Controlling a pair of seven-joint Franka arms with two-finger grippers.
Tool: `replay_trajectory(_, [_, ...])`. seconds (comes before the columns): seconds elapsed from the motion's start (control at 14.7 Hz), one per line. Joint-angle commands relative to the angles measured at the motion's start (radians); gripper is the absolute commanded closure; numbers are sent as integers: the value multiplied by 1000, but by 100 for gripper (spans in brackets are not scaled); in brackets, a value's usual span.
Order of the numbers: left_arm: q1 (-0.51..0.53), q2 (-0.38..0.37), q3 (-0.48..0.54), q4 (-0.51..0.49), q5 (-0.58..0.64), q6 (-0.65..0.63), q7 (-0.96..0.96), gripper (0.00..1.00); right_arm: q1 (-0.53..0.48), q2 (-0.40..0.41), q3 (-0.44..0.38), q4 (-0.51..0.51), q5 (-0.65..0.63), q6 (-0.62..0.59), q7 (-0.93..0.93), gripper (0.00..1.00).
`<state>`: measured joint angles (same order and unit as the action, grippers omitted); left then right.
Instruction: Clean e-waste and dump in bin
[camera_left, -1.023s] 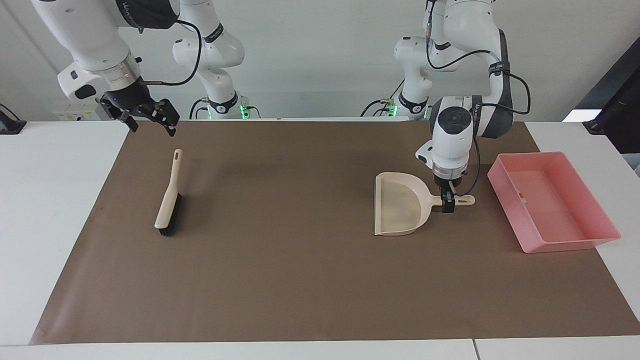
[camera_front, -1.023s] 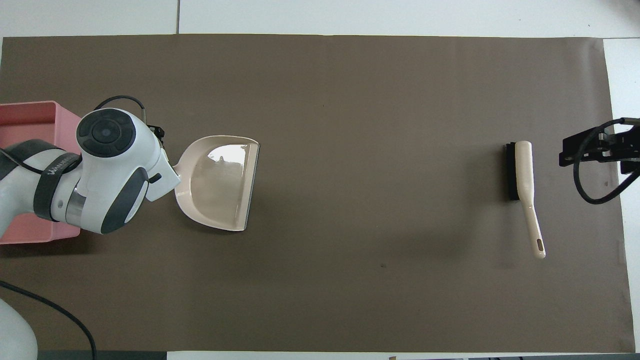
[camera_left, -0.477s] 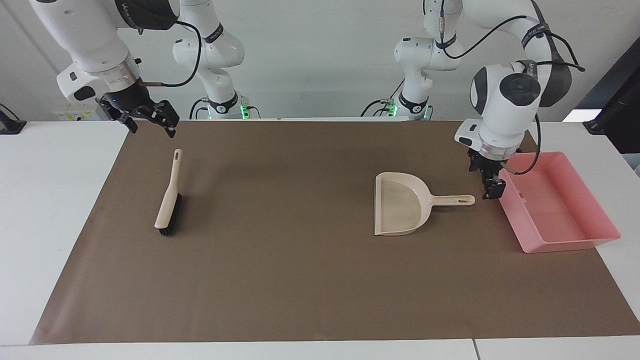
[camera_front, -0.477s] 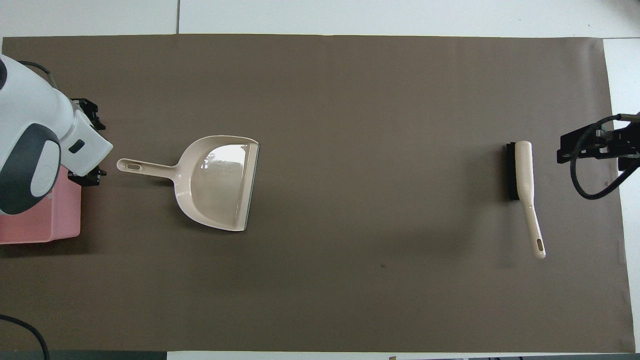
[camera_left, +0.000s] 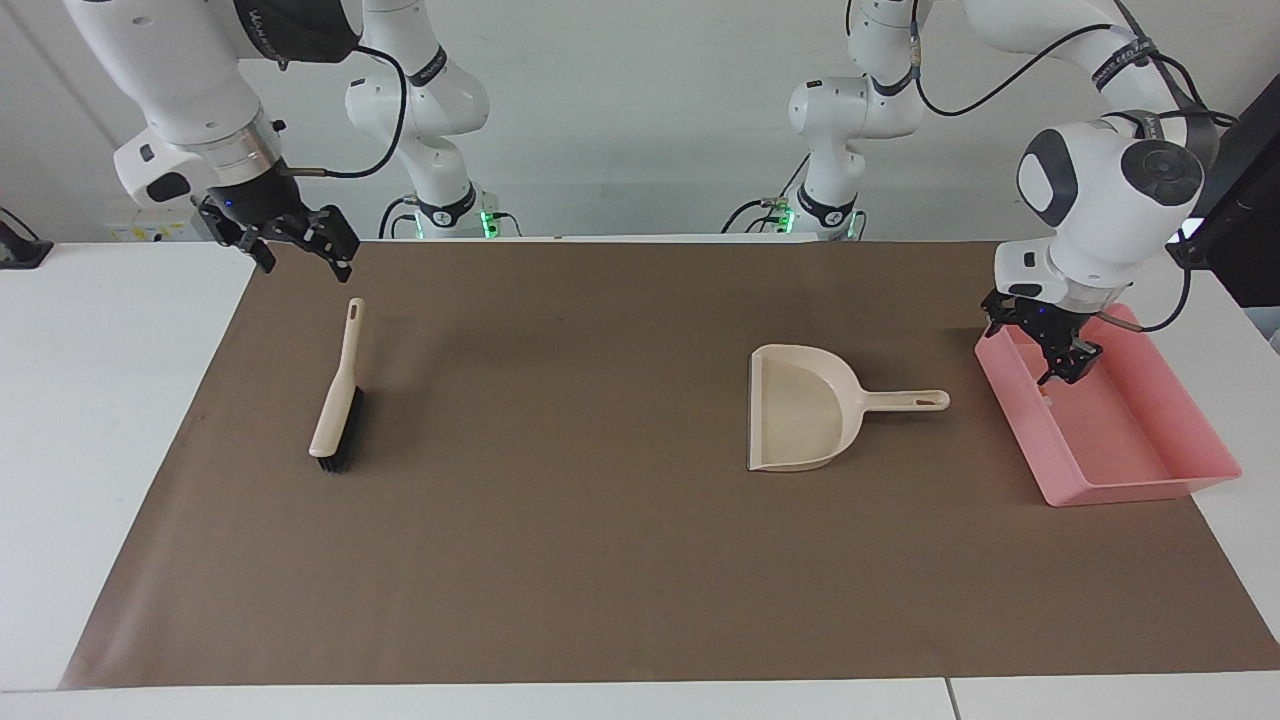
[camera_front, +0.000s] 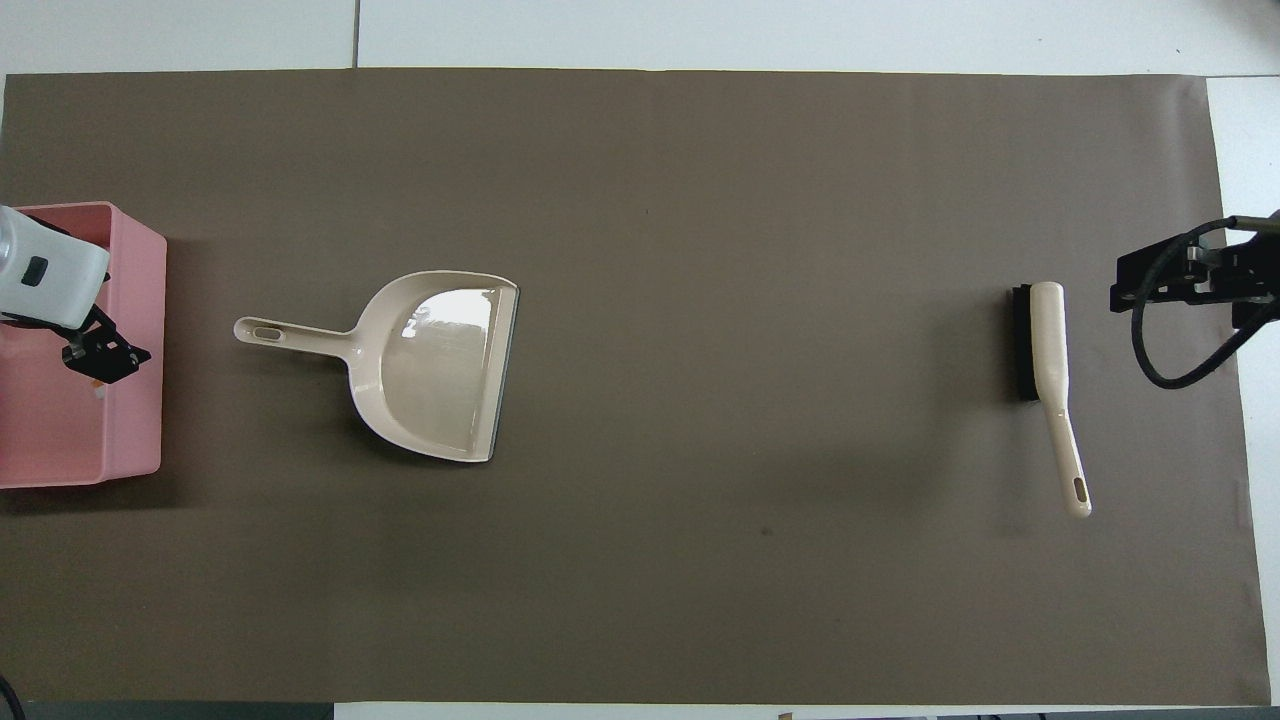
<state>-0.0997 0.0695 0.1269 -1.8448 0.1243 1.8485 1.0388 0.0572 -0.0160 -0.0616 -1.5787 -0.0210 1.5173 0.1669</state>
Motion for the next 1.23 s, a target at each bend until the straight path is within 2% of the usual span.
replay_trajectory(0.0, [-28, -51, -12, -5, -28, -113, -290, 1, 0, 2, 3, 3, -11, 4, 10, 0])
replay_trajectory(0.27, [-132, -85, -18, 6, -28, -163, -771, 1, 0, 1, 5, 0, -10, 12, 11, 0])
replay_trajectory(0.55, [-141, -99, -16, 51, -93, -178, -1112, 1, 0, -1, 6, 0, -10, 12, 13, 0])
replay_trajectory(0.75, [-123, -94, -7, 81, -115, -227, -1160, 1, 0, -1, 6, 0, -8, 11, 13, 0])
replay_trajectory(1.16, [-97, -94, -6, 90, -117, -212, -1155, 1, 0, -1, 8, -1, -4, 11, 14, 0])
